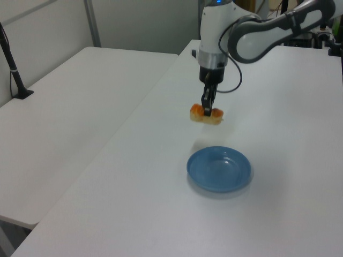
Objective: Put the bread on the table
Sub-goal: 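Lift the bread off the plate and carry it beside the plate, then lower the bread onto the table and open the gripper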
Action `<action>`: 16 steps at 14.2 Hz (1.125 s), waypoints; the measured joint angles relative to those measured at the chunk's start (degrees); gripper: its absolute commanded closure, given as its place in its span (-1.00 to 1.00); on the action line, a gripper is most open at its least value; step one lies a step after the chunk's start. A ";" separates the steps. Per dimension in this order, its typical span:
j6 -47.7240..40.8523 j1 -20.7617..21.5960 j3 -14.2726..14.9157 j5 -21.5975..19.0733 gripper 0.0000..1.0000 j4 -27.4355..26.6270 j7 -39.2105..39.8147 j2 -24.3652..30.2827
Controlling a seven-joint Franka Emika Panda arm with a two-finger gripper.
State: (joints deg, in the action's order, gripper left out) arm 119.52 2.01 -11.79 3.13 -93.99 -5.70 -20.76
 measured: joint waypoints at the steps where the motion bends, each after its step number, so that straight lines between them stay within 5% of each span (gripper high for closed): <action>1: 0.00 -1.87 0.19 0.00 0.99 0.14 3.44 -0.14; 3: 0.00 -4.75 0.84 0.00 0.99 0.72 8.44 -1.02; 10: 0.49 -4.89 4.58 0.00 0.92 1.96 9.80 -7.69; 11: 1.43 -4.86 4.58 0.00 0.54 2.08 9.80 -8.48; 12: 2.37 -4.81 4.58 0.00 -0.57 2.17 9.80 -9.01; 13: 2.93 -4.77 4.58 0.00 -1.00 2.26 9.80 -9.28; 16: 2.97 -4.77 4.58 0.49 -1.00 2.82 9.80 -9.30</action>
State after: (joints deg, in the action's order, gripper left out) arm 122.48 -2.76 -7.21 3.62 -91.17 4.11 -30.06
